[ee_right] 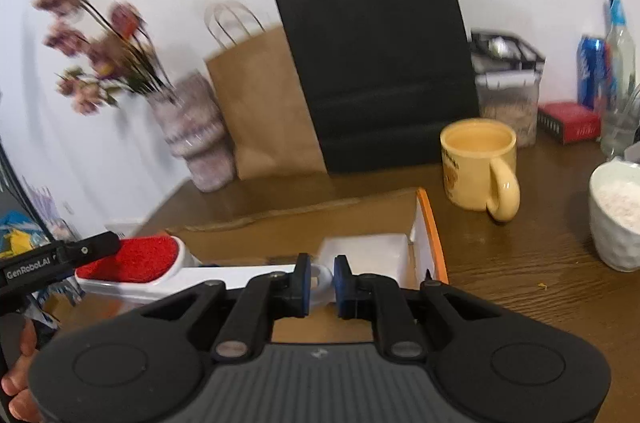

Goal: Organize rigid objects
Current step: 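Carry the lint roller into the cardboard box with the left tool and release, then withdraw both tools from the box back over the table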

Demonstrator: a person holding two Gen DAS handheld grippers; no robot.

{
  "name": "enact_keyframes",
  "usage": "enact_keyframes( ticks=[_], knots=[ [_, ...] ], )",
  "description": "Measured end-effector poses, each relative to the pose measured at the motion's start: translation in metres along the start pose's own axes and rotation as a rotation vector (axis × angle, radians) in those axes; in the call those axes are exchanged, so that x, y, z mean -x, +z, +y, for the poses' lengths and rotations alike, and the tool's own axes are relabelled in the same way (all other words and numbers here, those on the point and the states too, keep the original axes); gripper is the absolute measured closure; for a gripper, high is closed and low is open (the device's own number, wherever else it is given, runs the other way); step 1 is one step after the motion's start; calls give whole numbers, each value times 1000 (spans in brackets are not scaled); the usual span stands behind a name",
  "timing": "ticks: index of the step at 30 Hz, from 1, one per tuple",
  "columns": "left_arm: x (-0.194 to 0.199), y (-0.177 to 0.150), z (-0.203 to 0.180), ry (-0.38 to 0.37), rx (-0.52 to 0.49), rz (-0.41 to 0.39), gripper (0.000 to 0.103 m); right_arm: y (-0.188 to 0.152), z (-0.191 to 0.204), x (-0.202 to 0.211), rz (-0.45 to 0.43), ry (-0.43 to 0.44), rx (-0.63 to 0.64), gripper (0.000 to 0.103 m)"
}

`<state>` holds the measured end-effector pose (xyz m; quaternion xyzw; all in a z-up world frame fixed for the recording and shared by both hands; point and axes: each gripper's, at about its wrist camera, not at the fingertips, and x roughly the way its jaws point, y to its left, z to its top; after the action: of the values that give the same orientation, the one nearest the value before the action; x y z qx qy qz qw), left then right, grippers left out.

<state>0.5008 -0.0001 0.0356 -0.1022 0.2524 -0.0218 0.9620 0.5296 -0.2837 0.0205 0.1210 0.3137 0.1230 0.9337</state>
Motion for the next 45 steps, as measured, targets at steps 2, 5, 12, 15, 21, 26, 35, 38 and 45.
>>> enact_keyframes(
  ticks=[2, 5, 12, 15, 21, 26, 35, 38, 45],
  knots=[
    [-20, -4, 2, -6, 4, 57, 43, -3, -5, -18, 44, -22, 10, 91],
    [-41, -11, 9, -19, 17, 126, 43, -6, -15, -37, 112, -25, 11, 91],
    [-60, -16, 16, 19, 7, 175, 43, -10, -3, -65, 203, -58, 90, 91],
    [-63, -16, 11, 27, -34, 197, 43, -13, 5, -72, 215, -91, 133, 90],
    [-68, -28, -9, 40, -174, 214, 37, -11, 8, -74, 230, -23, 95, 61],
    [-49, -19, -6, 39, -127, 205, 27, -8, 17, -54, 207, -2, 119, 44],
    [28, 4, -12, 58, -158, 148, 16, 7, 37, 30, 108, -3, 164, 32],
    [60, 4, -15, 57, -184, 75, 15, 4, 41, 59, 60, 2, 175, 25],
    [133, -11, -26, 39, -235, -144, 4, -23, 55, 116, -127, 16, 214, 18]
  ],
)
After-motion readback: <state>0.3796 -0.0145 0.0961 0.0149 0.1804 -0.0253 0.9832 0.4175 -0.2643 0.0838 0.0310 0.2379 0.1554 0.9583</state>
